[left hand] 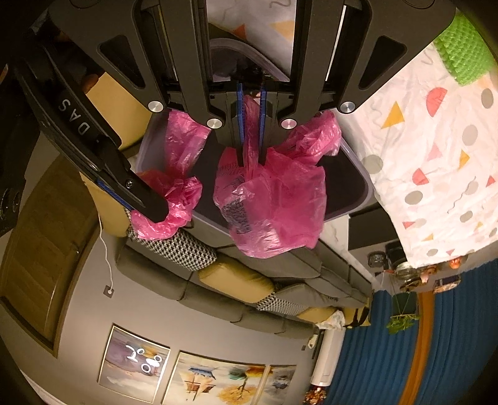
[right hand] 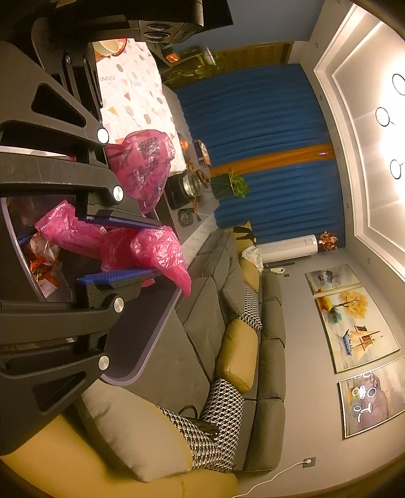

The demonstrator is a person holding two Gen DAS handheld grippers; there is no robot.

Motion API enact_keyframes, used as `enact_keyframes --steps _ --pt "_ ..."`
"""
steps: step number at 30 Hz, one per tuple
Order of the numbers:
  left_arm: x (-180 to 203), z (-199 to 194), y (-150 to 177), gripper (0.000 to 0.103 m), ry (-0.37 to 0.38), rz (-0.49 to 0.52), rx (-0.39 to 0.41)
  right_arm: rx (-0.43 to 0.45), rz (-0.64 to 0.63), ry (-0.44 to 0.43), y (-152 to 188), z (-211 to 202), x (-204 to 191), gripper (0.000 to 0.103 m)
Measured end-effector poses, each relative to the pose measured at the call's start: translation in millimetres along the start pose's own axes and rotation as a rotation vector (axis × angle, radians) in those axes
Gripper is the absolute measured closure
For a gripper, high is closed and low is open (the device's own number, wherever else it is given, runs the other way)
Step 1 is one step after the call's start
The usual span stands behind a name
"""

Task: Collect trash
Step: 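Carry both pink bags over the grey bin and open both grippers to drop them, then move both open tools back to the cups on the table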

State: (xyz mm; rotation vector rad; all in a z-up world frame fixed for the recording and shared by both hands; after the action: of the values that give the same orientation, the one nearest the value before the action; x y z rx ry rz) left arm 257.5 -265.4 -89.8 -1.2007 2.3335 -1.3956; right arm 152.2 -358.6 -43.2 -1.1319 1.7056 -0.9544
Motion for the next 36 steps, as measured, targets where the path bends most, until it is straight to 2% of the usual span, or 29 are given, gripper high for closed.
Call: enact_keyframes --steps 3,5,6,7,9,11,13,17,19,21,25,27,36 --pt "-3 0 1 0.087 -0.003 -0.001 0.001 -0.002 0.002 -0.002 1 0 1 0.077" --pt "-6 0 3 0.077 -0.009 -0.003 0.003 -0.004 0.005 -0.004 2 1 1 0.077" --pt "-7 -1 4 0.065 -0.016 -0.007 0.006 -0.006 0.006 -0.006 2 1 1 0.075" --pt "-10 -2 4 0.057 -0.02 -0.014 0.011 -0.006 0.008 -0.006 2 1 1 0.073" --pt "-16 -7 6 0.049 -0.021 -0.035 0.021 -0.005 0.009 -0.006 2 1 1 0.069" --pt "-21 -13 7 0.039 -0.05 -0.042 0.036 -0.001 0.011 -0.003 2 1 0 0.063" --pt "-26 -20 9 0.029 -0.083 -0.052 0.053 0.001 0.013 -0.003 2 0 -1 0.062" --pt "-36 -39 12 0.017 -0.146 -0.077 0.092 0.007 0.018 -0.004 1 -4 -3 0.056" --pt "-41 -51 15 0.01 -0.182 -0.091 0.111 0.012 0.022 -0.002 2 -8 -4 0.049" --pt "-44 -63 17 0.007 -0.21 -0.097 0.129 0.021 0.026 0.001 3 -14 -6 0.042" --pt "-51 -91 28 0.006 -0.287 -0.113 0.152 0.037 0.033 0.008 8 -26 -10 0.022" --pt "-54 -105 35 0.006 -0.321 -0.129 0.16 0.035 0.039 0.013 12 -32 -13 0.016" --pt "-85 -180 69 0.006 -0.492 -0.219 0.205 0.019 0.014 -0.02 25 -54 -37 0.009"
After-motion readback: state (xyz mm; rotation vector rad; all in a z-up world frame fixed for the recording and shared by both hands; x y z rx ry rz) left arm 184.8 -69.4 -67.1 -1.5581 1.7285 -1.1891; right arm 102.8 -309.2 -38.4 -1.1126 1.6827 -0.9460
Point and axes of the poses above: each gripper's, at about its wrist camera, not at the fingertips, and z roughly the way its jaws point, x to its right, y to its underside, the point moved 2 cm from there along z, roughly the way its jaws point, and after that the axes turned 3 degrees about z, right-handed, at the moved point
